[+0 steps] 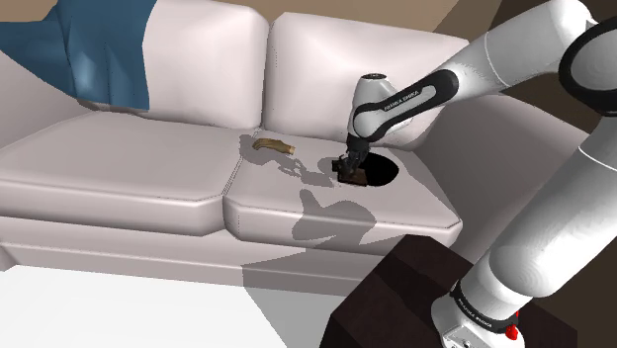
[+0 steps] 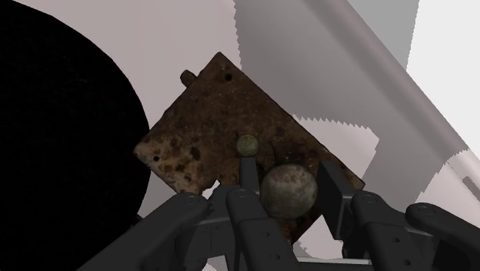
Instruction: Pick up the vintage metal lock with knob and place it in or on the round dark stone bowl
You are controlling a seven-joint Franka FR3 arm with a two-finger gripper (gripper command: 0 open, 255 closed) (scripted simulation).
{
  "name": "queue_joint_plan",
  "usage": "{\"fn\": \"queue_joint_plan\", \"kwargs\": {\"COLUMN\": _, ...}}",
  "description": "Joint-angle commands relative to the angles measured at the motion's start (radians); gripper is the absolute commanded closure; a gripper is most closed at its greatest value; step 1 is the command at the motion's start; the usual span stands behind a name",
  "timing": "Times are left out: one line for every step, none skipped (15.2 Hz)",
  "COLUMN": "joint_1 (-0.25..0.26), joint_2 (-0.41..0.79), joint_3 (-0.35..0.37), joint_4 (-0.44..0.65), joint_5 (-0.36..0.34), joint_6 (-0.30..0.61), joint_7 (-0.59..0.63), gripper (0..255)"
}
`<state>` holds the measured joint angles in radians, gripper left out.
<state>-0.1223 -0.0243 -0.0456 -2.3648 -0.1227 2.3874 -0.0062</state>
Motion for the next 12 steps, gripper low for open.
{"fn": "queue_joint_plan", "kwargs": {"joint_1": 0.0, "joint_2": -0.019, "joint_3": 0.0, "joint_4": 0.011, "joint_5": 0.003, "joint_6": -0.03, "joint_7": -0.004, "gripper": 255}}
{"fn": "queue_joint_plan", "kwargs": {"joint_1": 0.0, "joint_2": -0.027, "joint_3": 0.0, "joint_4": 0.016, "joint_5": 0.004, "joint_6": -0.043, "joint_7": -0.006, "gripper": 255}}
{"fn": "queue_joint_plan", "kwargs": {"joint_1": 0.001, "joint_2": -0.036, "joint_3": 0.0, "joint_4": 0.021, "joint_5": 0.005, "joint_6": -0.057, "joint_7": -0.007, "gripper": 255}}
{"fn": "queue_joint_plan", "kwargs": {"joint_1": 0.001, "joint_2": -0.044, "joint_3": 0.001, "joint_4": 0.027, "joint_5": 0.006, "joint_6": -0.071, "joint_7": -0.009, "gripper": 255}}
{"fn": "queue_joint_plan", "kwargs": {"joint_1": 0.001, "joint_2": -0.052, "joint_3": 0.001, "joint_4": 0.033, "joint_5": 0.007, "joint_6": -0.085, "joint_7": -0.01, "gripper": 255}}
{"fn": "queue_joint_plan", "kwargs": {"joint_1": 0.001, "joint_2": -0.059, "joint_3": 0.001, "joint_4": 0.039, "joint_5": 0.008, "joint_6": -0.098, "joint_7": -0.011, "gripper": 255}}
{"fn": "queue_joint_plan", "kwargs": {"joint_1": 0.001, "joint_2": -0.067, "joint_3": 0.001, "joint_4": 0.046, "joint_5": 0.008, "joint_6": -0.112, "joint_7": -0.013, "gripper": 255}}
{"fn": "queue_joint_plan", "kwargs": {"joint_1": 0.002, "joint_2": -0.074, "joint_3": 0.001, "joint_4": 0.052, "joint_5": 0.009, "joint_6": -0.126, "joint_7": -0.014, "gripper": 255}}
{"fn": "queue_joint_plan", "kwargs": {"joint_1": 0.002, "joint_2": -0.081, "joint_3": 0.002, "joint_4": 0.059, "joint_5": 0.01, "joint_6": -0.14, "joint_7": -0.015, "gripper": 255}}
{"fn": "queue_joint_plan", "kwargs": {"joint_1": 0.002, "joint_2": -0.087, "joint_3": 0.002, "joint_4": 0.066, "joint_5": 0.011, "joint_6": -0.153, "joint_7": -0.017, "gripper": 255}}
{"fn": "queue_joint_plan", "kwargs": {"joint_1": 0.002, "joint_2": -0.094, "joint_3": 0.002, "joint_4": 0.073, "joint_5": 0.012, "joint_6": -0.167, "joint_7": -0.018, "gripper": 255}}
{"fn": "queue_joint_plan", "kwargs": {"joint_1": 0.003, "joint_2": -0.1, "joint_3": 0.002, "joint_4": 0.081, "joint_5": 0.013, "joint_6": -0.181, "joint_7": -0.019, "gripper": 255}}
